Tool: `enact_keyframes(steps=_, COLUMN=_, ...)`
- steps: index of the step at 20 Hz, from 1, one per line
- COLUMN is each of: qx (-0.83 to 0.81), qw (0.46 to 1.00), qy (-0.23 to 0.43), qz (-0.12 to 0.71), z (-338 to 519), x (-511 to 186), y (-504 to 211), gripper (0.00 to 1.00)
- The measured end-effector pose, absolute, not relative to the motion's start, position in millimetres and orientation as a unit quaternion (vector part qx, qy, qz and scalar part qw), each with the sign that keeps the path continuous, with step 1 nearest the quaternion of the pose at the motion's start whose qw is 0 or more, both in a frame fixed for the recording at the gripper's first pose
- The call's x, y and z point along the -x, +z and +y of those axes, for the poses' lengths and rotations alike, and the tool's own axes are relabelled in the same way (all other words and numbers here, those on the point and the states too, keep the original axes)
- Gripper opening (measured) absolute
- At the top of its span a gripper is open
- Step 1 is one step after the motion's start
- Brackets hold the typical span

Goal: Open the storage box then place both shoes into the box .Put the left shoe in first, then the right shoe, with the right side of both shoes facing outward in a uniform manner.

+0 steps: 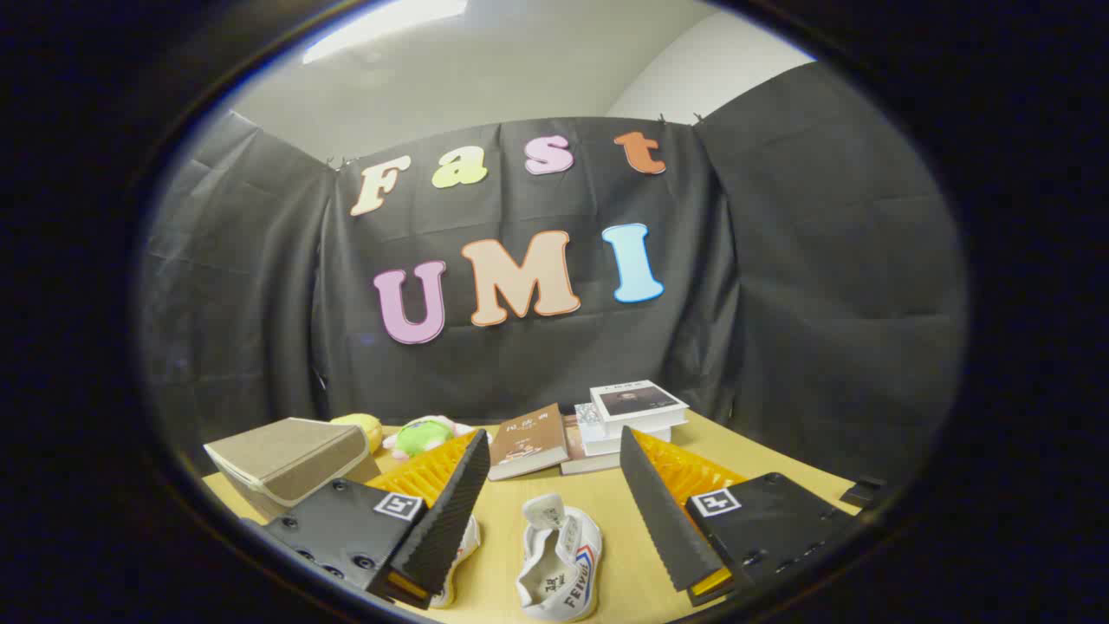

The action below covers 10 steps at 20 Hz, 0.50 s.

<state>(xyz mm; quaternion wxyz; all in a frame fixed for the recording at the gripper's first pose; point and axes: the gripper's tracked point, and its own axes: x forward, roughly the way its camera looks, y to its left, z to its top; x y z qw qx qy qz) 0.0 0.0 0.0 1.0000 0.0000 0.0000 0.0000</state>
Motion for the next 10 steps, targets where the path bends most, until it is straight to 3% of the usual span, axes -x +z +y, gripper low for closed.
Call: enact_keyframes(steps=10, qx=0.006, qw=1.0, qy=-0.013, qz=-0.008, z=-6.9, x=0.6, y=7.5, gripper=0.99)
